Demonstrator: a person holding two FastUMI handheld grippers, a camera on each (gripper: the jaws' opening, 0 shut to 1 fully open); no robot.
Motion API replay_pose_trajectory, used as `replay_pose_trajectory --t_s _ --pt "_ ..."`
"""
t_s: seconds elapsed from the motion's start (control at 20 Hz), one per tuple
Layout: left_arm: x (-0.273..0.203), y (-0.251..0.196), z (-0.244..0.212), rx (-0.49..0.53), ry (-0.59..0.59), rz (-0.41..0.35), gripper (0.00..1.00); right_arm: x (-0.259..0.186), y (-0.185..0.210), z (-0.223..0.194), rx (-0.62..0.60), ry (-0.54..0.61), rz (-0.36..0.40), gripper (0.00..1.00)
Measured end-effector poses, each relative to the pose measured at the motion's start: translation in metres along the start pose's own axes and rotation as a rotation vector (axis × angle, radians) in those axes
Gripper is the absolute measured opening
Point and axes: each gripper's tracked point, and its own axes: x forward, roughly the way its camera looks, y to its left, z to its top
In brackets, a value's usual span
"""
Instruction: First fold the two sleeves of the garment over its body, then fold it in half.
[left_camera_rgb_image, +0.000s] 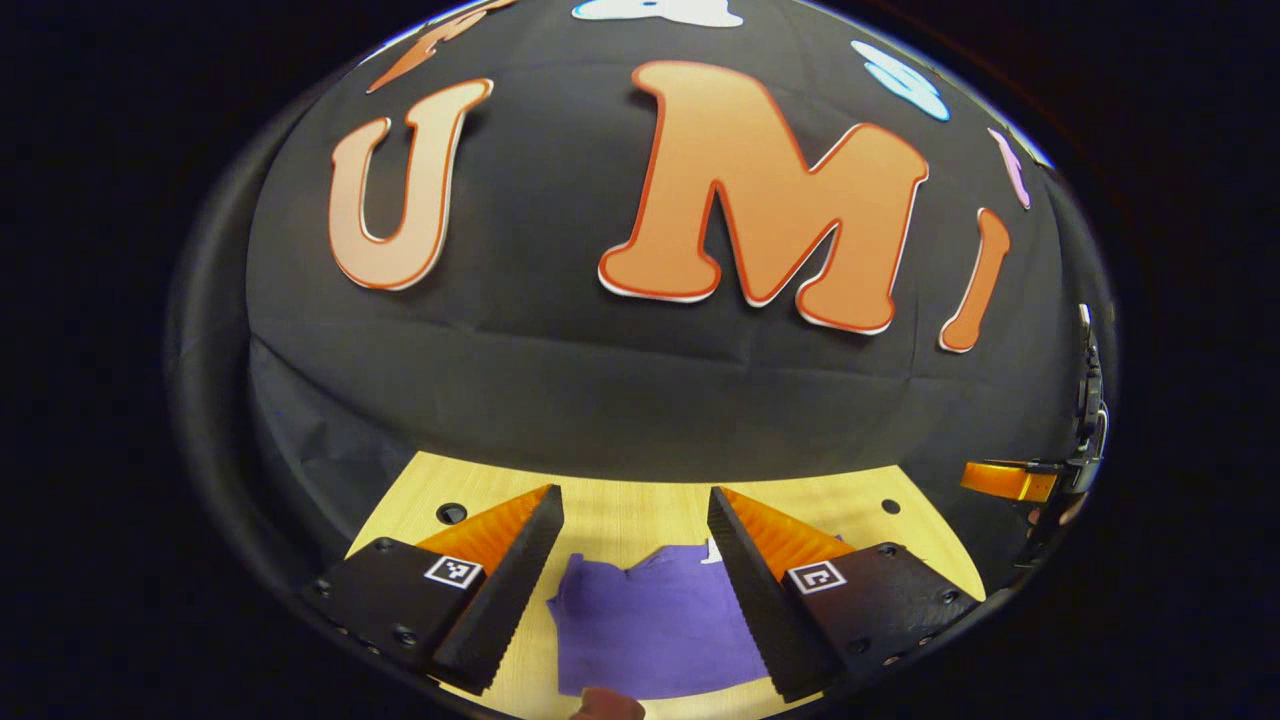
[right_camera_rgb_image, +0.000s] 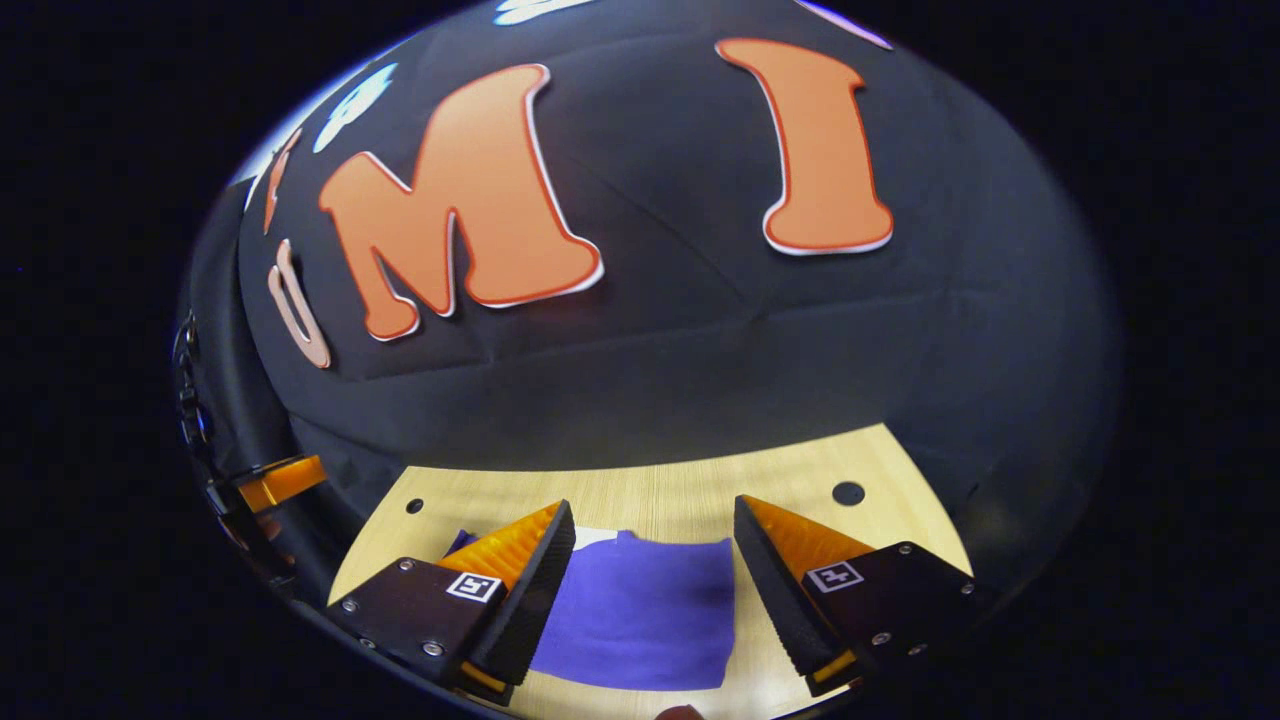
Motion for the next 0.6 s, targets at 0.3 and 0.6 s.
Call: replay_pose_trajectory --t_s 0.3,0.6 --pt "-0.046 -0.018 0.028 0.015 -0.173 0.022 0.96 -0.03 0.026 0.02 -0.119 -0.139 0.001 0.95" --pt "-0.08 -0.021 0.019 -0.009 -0.234 0.055 0.96 -0.062 0.046 0.032 -0.22 -0.225 0.025 0.95"
